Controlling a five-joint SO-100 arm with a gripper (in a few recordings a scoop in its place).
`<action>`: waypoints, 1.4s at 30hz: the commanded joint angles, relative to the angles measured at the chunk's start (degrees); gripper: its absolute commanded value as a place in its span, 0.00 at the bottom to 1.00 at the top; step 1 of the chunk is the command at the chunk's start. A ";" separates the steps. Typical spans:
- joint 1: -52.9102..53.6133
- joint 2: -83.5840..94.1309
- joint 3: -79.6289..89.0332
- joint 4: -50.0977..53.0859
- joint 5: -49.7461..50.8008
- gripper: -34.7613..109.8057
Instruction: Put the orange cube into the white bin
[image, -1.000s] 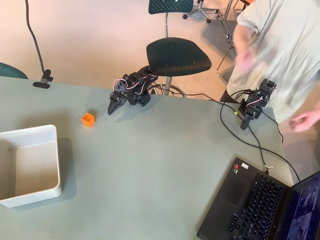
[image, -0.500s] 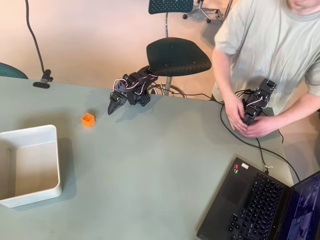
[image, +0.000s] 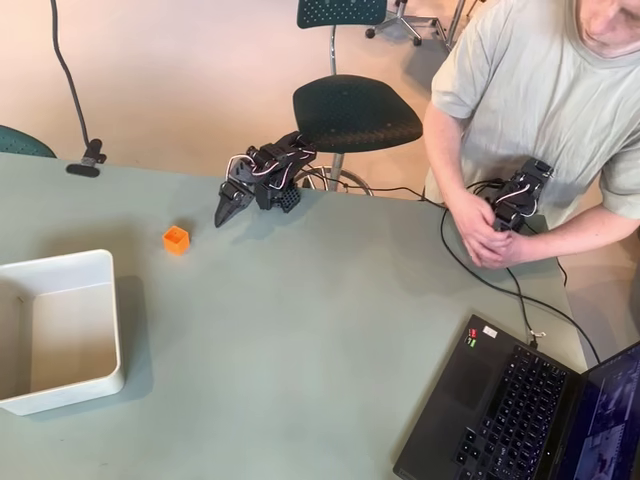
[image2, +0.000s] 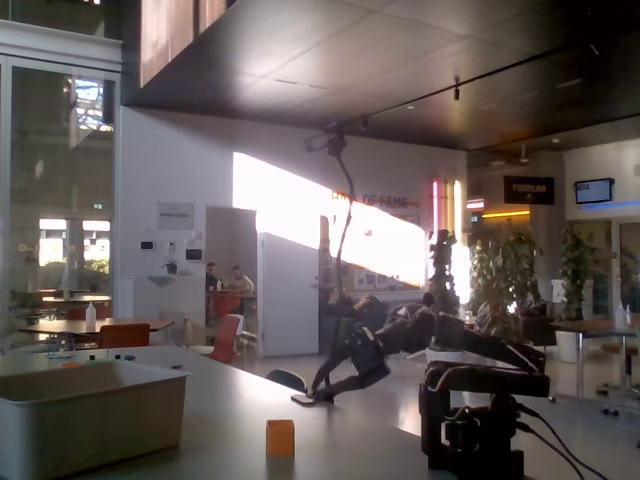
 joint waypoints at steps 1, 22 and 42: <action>-0.09 -0.79 -8.26 -0.88 -0.26 0.23; 3.96 -90.53 -94.39 39.81 -30.32 0.23; 16.44 -104.85 -98.00 40.43 -23.99 0.23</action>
